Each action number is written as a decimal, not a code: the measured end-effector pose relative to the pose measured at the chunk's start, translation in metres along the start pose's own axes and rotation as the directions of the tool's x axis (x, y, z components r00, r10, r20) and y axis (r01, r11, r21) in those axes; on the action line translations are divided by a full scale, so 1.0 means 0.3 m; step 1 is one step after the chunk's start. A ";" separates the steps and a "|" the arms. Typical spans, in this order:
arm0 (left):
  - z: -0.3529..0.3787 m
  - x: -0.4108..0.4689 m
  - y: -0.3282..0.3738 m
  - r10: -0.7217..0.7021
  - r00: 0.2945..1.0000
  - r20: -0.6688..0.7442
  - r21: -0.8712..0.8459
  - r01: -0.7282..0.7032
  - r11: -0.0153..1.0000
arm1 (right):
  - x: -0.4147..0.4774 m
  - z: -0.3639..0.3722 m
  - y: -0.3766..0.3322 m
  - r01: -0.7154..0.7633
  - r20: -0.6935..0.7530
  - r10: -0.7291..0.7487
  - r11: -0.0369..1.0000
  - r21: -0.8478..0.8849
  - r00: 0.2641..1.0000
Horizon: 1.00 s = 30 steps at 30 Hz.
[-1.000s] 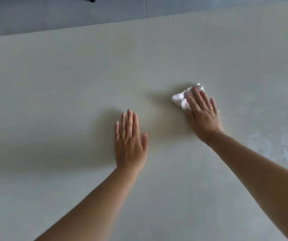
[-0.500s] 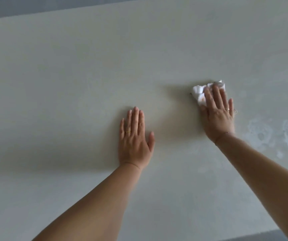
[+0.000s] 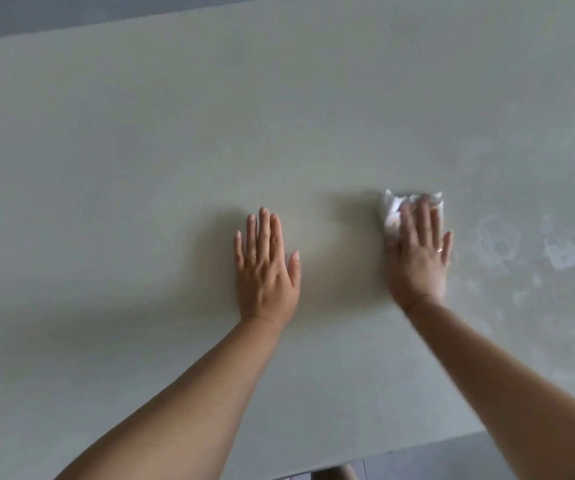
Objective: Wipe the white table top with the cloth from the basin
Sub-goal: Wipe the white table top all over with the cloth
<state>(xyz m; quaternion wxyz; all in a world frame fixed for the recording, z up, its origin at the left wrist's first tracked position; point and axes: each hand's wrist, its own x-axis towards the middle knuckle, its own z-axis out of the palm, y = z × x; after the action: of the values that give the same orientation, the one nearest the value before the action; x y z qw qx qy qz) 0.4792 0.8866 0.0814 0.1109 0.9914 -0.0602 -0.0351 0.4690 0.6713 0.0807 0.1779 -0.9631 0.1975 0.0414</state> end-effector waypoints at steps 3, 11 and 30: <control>0.021 -0.152 0.046 0.042 0.999 -0.001 -0.042 -0.042 0.998 | -0.239 0.074 -0.097 0.244 0.093 -0.241 0.970 -0.015 0.966; 0.049 -0.253 0.054 0.046 0.998 0.049 -0.008 -0.046 0.999 | -0.098 -0.030 0.111 0.182 0.087 -0.179 0.983 -0.031 0.980; 0.043 -0.253 0.059 0.062 0.998 0.017 -0.013 -0.061 0.998 | -0.656 0.051 0.066 0.495 0.217 -0.474 0.868 -0.048 0.853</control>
<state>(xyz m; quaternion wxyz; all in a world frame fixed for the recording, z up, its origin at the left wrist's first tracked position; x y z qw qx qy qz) 0.4009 0.8762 0.0770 0.1176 0.9880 -0.0914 -0.0407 0.2803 0.7318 0.0894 0.1519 -0.9806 -0.0726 0.1006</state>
